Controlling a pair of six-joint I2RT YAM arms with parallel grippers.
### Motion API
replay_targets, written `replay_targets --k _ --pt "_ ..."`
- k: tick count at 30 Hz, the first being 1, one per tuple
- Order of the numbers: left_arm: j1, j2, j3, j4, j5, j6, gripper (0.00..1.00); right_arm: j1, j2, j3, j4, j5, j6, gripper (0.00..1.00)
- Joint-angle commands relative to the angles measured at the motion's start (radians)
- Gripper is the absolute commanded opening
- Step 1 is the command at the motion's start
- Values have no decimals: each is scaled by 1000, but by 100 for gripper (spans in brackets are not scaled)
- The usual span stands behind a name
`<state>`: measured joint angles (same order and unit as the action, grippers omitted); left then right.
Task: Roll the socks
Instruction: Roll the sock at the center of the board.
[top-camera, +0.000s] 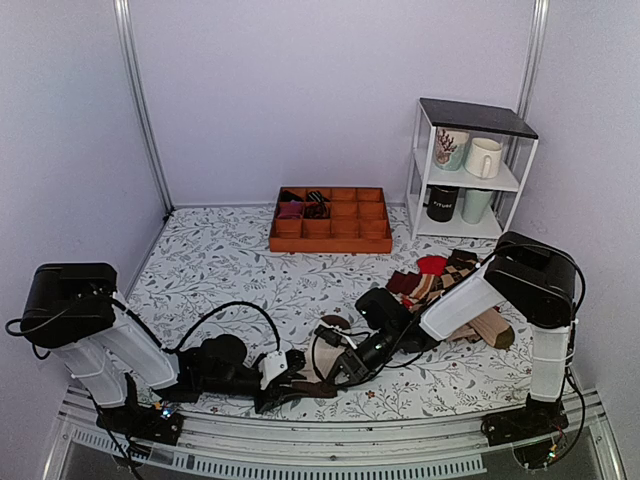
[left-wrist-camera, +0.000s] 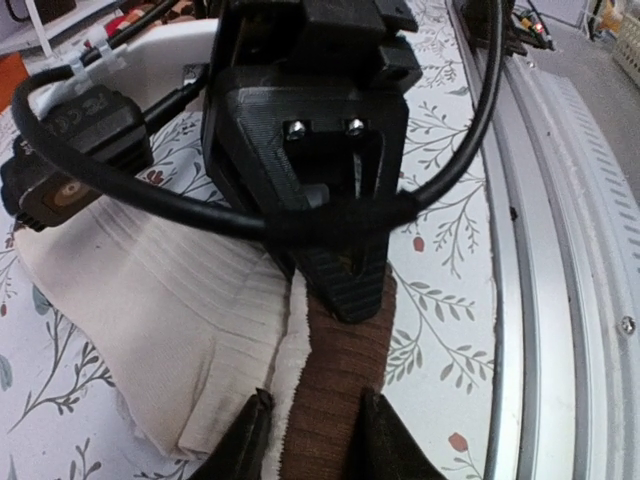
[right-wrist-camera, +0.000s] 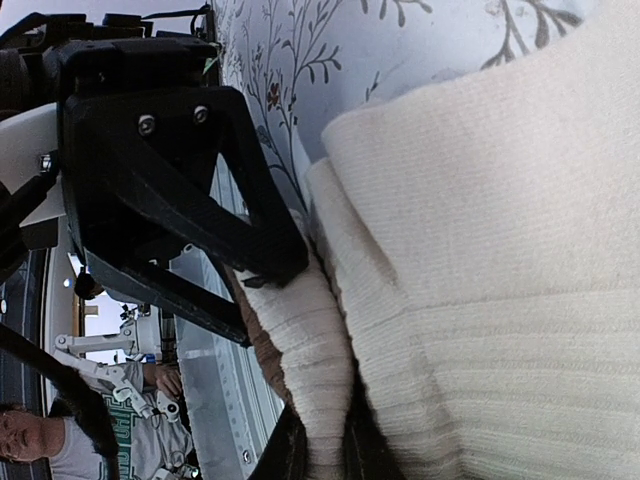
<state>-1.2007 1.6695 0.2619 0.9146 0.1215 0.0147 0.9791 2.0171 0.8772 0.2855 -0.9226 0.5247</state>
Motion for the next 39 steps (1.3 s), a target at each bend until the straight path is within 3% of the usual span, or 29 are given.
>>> replay_targets --k 1,7,12,17,19,26,30,35,39 --pt "-8 3 -1 15 16 -9 30 1 46 -28 -67 61 9 12" --pt "-8 41 10 11 21 -22 35 2 46 -30 -66 58 8 12" --pt "-7 51 27 -21 56 -35 3 2 48 -26 -63 55 5 12" --pt "11 31 55 -139 51 -124 0 2 37 -12 -65 63 -16 13" --pt "25 27 70 -213 57 -182 0 3 0 -12 -73 102 -48 20" --pt "49 31 57 -370 120 -394 0 8 -240 -82 -2 339 -347 40" --pt "59 64 43 -377 140 -453 0 63 -376 -189 128 489 -651 47" --pt "69 114 48 -379 170 -483 0 172 -400 -306 260 560 -1018 52" --pt "77 121 45 -378 178 -484 0 208 -365 -299 227 599 -1083 54"
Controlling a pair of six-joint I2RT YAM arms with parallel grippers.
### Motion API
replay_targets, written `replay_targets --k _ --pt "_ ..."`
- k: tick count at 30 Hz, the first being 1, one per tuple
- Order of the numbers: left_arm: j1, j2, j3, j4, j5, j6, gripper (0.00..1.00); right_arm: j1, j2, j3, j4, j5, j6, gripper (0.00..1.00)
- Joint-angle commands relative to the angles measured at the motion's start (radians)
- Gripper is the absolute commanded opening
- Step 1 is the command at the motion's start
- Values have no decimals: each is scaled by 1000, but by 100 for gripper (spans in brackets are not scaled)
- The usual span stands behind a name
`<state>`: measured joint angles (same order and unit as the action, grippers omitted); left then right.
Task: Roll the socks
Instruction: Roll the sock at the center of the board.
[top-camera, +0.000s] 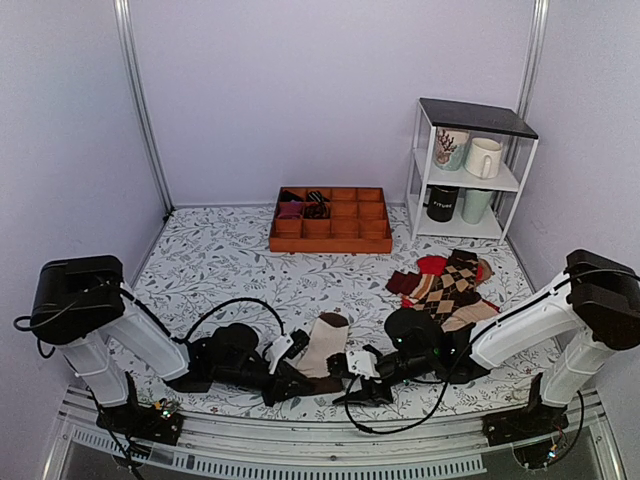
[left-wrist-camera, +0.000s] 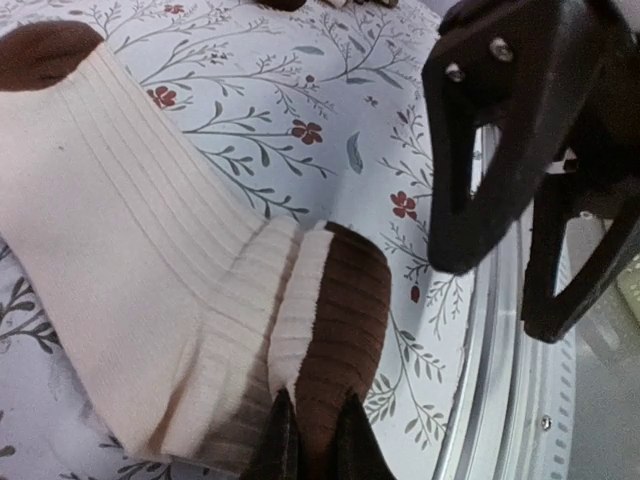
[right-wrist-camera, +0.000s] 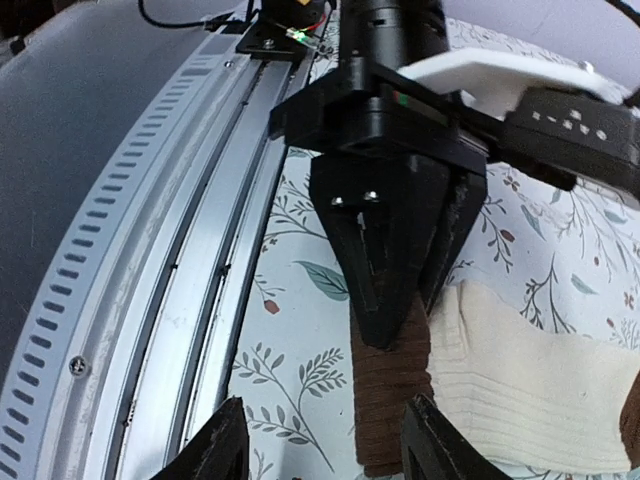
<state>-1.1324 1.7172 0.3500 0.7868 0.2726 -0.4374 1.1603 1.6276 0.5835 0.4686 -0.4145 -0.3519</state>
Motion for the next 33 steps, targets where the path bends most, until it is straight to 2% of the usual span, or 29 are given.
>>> replay_targets --k 1,3,4,5,13,21,27,31,33 --pt "10 73 -43 -254 27 -30 0 36 36 -4 40 108 -216 55" --pt "12 72 -41 -257 27 -23 0 46 59 7 30 140 -232 57" --pt "13 73 -41 -260 28 -21 0 49 70 13 30 159 -235 65" --pt "15 73 -41 -262 29 -18 0 52 81 15 36 177 -236 68" --pt "19 65 -56 -251 29 -17 0 59 139 47 30 259 -280 67" --pt "24 70 -60 -240 34 -13 0 68 175 81 -22 258 -273 55" --pt "24 76 -65 -227 42 -15 0 72 206 115 -93 239 -244 37" --pt "25 58 -64 -222 32 -7 0 72 237 169 -214 233 -187 19" --pt "24 24 -62 -220 12 11 16 71 250 196 -279 202 -135 16"
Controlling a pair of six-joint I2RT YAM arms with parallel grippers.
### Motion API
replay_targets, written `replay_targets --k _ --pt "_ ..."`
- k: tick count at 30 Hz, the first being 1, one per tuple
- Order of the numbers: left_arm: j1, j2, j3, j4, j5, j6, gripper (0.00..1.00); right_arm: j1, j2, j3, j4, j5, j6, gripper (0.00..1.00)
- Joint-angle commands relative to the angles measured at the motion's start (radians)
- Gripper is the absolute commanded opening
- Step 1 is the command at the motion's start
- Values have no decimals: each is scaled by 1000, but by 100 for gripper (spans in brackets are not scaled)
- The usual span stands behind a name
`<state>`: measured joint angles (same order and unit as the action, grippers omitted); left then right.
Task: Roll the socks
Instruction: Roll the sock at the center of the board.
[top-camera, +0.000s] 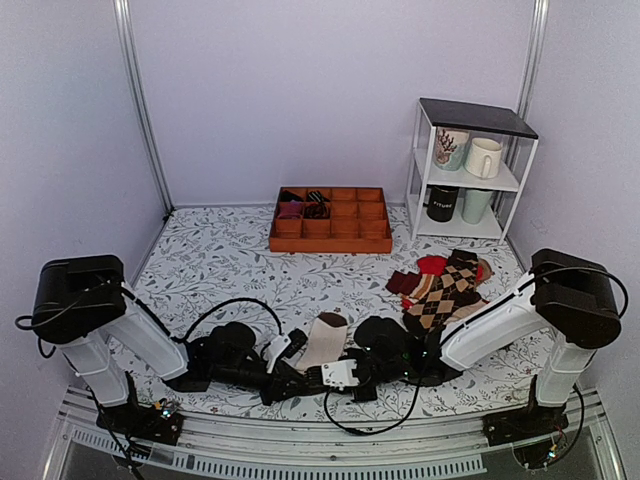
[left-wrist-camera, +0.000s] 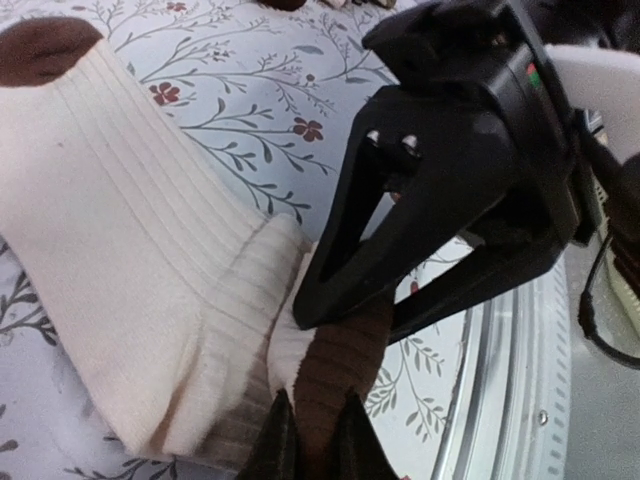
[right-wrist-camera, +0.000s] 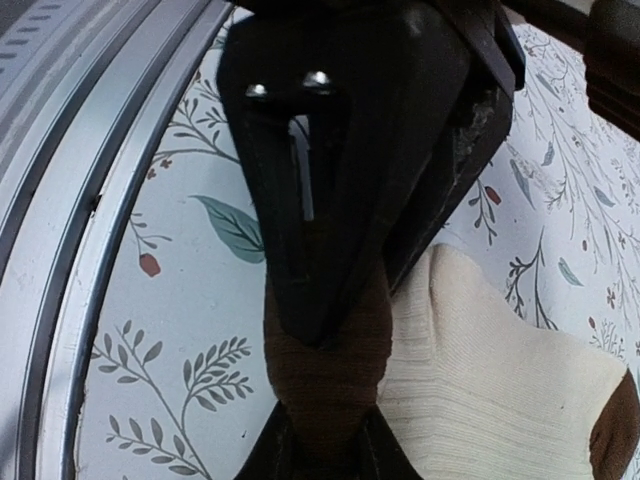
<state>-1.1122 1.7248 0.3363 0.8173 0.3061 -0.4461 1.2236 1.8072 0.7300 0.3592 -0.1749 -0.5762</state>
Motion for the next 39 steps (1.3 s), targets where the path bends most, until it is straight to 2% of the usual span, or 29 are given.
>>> replay_targets --k 1,3,5,7,10,13,17,24,32,36,39 --pt "4 -12 -43 -259 -36 38 21 7 77 59 -198 -58 116 15" --pt "-8 -92 -30 -292 -100 80 27 -2 93 77 -255 -119 166 14" --pt "-40 -196 -28 -311 -198 131 40 -19 107 90 -296 -201 214 14" --pt "-66 -287 -34 -306 -276 192 48 -40 117 89 -321 -270 266 14" --pt "-91 -385 -64 -254 -334 271 52 -62 124 95 -356 -325 341 14" --pt "-110 -418 -113 -159 -330 342 53 -99 141 115 -396 -434 412 14" --pt "-126 -369 -150 -38 -308 382 53 -129 189 157 -460 -490 485 14" --pt "-156 -240 -156 128 -285 445 56 -144 236 177 -498 -481 536 14" --pt "-158 -90 -112 176 -254 478 58 -147 244 181 -525 -484 526 14" --pt "-158 -49 -139 251 -273 465 59 -148 248 177 -531 -490 518 14" --pt "-158 -28 -131 247 -281 467 59 -150 252 179 -537 -498 514 14"
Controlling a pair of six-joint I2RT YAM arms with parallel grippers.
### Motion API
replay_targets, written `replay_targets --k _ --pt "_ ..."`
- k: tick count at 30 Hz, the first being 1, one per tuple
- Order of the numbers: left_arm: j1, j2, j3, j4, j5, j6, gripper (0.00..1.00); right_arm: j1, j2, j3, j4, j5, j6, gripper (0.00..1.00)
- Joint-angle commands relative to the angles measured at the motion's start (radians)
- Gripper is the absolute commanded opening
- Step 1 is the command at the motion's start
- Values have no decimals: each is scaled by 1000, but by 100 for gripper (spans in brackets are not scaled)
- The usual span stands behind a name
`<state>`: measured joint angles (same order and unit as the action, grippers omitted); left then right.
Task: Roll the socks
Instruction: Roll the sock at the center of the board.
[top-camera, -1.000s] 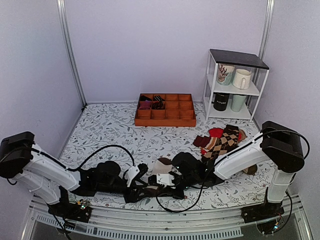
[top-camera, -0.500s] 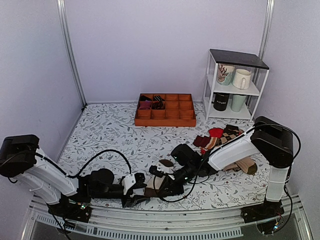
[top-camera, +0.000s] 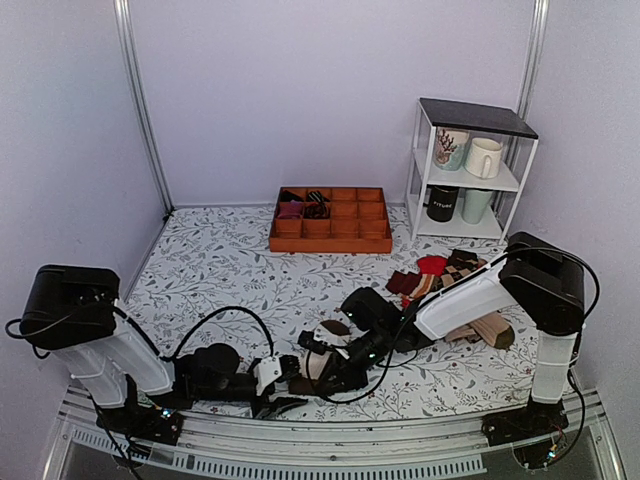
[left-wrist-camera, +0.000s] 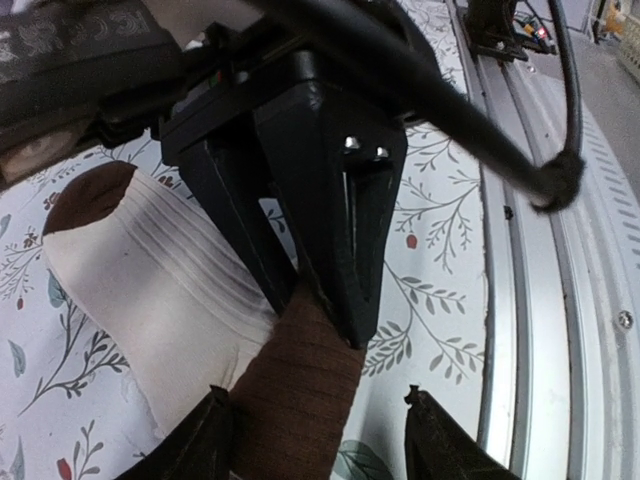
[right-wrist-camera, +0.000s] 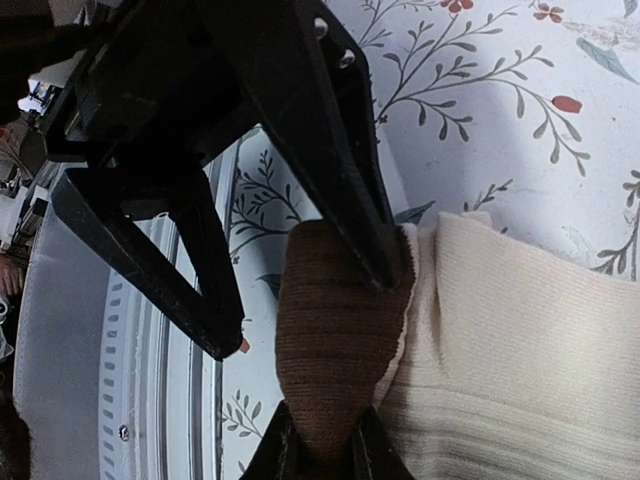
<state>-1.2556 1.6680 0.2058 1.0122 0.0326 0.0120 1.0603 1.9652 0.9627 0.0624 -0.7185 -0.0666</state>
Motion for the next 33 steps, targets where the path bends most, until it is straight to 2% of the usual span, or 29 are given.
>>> replay_targets --k 1,4,9,11,16,19,21,23,26,30,33 --pt "-15 35 7 43 -9 9 59 13 95 -54 -242 43 2 14" --pt "-14 60 22 27 -1 11 55 12 96 -53 -246 39 -2 14" --pt "-15 94 22 36 2 2 55 8 100 -50 -252 31 -3 14" --pt "-15 110 26 29 2 -1 51 9 101 -47 -258 30 -5 14" --pt "-13 123 41 -1 41 -23 27 7 101 -43 -266 24 -8 14" --pt "-13 125 43 -11 70 -44 16 6 101 -42 -267 22 -9 14" --pt "-10 123 53 -46 91 -70 3 5 98 -40 -267 23 -7 14" --pt "-9 117 72 -114 99 -119 0 4 77 -36 -258 45 2 14" --pt "-1 112 113 -275 97 -213 0 3 -7 -55 -207 128 28 31" --pt "8 113 181 -505 138 -328 0 3 -205 -144 -18 312 60 40" --pt "21 115 199 -599 195 -399 0 13 -334 -264 163 408 50 44"
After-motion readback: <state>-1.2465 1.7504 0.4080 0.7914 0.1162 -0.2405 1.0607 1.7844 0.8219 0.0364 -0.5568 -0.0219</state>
